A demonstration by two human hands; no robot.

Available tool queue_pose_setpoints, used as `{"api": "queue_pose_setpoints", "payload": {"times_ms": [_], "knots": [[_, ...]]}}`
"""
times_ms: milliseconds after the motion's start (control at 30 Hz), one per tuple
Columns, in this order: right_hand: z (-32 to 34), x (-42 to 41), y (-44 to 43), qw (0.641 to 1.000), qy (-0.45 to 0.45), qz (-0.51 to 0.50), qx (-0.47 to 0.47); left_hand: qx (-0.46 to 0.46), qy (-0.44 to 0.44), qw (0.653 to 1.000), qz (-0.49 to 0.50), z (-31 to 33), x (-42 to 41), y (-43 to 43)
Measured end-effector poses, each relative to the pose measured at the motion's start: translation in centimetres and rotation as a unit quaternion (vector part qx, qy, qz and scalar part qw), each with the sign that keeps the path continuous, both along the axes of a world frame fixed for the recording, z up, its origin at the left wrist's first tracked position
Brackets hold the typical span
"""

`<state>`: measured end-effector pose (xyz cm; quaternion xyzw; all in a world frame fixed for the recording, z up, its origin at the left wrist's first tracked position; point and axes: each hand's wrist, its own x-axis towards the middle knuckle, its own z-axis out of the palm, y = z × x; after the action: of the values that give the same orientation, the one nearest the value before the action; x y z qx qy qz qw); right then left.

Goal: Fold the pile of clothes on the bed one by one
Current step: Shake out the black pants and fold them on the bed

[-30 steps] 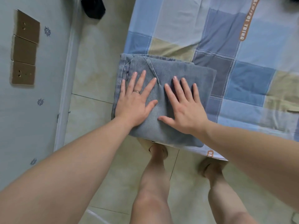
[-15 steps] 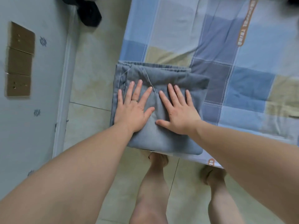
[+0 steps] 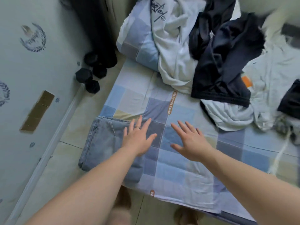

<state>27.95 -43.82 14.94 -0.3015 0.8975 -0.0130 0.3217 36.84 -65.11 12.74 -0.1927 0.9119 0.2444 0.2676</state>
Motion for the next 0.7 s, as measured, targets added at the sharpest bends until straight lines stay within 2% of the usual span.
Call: {"api": "queue_pose_setpoints", "payload": {"times_ms": [167, 400, 700], "knots": [[5.0, -3.4, 12.0, 1.0, 0.026, -0.014, -0.005, -0.009, 0.043, 0.999, -0.001, 4.5, -4.1, 10.9], [10.4, -7.1, 27.0, 0.997, 0.032, -0.067, -0.017, 0.017, 0.031, 0.999, -0.04, 9.3, -7.9, 25.5], [10.3, -10.8, 37.7, 0.984, 0.029, -0.169, -0.046, 0.005, 0.054, 0.993, -0.105, 9.2, -17.2, 34.4]]}}
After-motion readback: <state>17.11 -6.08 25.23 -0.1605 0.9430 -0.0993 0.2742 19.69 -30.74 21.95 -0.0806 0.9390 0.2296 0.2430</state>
